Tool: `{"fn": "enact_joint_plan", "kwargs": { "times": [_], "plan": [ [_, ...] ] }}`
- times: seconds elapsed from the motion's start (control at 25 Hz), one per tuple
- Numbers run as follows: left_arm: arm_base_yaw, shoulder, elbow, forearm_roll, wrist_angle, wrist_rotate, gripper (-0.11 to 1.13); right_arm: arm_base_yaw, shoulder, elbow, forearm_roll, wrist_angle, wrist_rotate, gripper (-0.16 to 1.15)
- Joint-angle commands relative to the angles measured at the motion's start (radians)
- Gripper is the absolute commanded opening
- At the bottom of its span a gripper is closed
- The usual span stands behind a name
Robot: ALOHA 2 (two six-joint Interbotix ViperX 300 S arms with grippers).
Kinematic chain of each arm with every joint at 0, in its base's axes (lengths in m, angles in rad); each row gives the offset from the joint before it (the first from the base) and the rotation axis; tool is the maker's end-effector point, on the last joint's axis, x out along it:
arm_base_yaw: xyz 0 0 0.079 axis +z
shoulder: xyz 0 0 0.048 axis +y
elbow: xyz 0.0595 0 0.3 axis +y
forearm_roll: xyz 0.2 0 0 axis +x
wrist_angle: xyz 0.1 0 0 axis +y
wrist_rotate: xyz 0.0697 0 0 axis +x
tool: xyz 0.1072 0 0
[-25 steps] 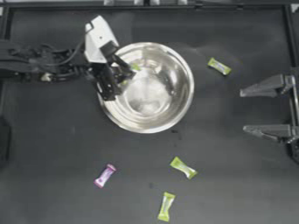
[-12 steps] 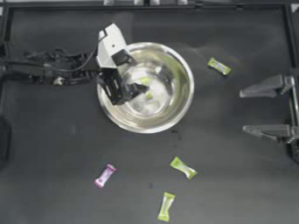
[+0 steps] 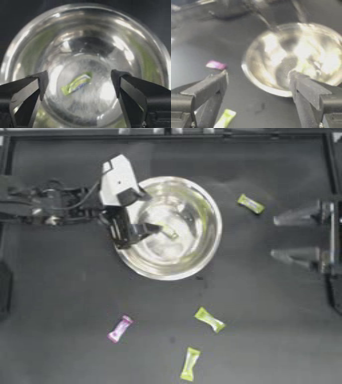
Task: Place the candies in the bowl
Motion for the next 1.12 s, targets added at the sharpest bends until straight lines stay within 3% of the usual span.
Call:
{"fn": "enact_joint_plan", "kwargs": {
  "times": [0.04, 0.16, 0.32, 0.44, 0.72, 0.88, 1.12],
  "plan": [
    [-0.014, -0.126, 0.011, 0.009, 0.041, 0.000, 1.03, -0.086, 0.055, -0.075, 0.012, 0.083, -0.002, 1.00],
    [-0.025, -0.192, 0.040, 0.009, 0.081, 0.000, 1.03, -0.169, 0.115, -0.132, 0.002, 0.181, -0.006, 1.00],
    [-0.038, -0.262, 0.080, 0.009, 0.100, 0.000, 1.03, -0.232, 0.222, -0.219, -0.078, 0.321, -0.006, 1.00],
    [-0.044, -0.307, 0.109, 0.008, 0.100, -0.002, 1.03, -0.285, 0.296, -0.278, -0.095, 0.393, 0.008, 1.00],
    [-0.063, -0.351, 0.150, 0.002, 0.104, -0.005, 1.03, -0.342, 0.477, -0.405, -0.181, 0.503, 0.006, 1.00],
    [-0.066, -0.373, 0.164, -0.006, 0.126, -0.006, 1.03, -0.388, 0.571, -0.456, -0.195, 0.572, -0.009, 1.00],
    [-0.071, -0.414, 0.195, -0.014, 0.127, -0.006, 1.03, -0.431, 0.681, -0.474, -0.179, 0.554, -0.074, 1.00]
  ]
}}
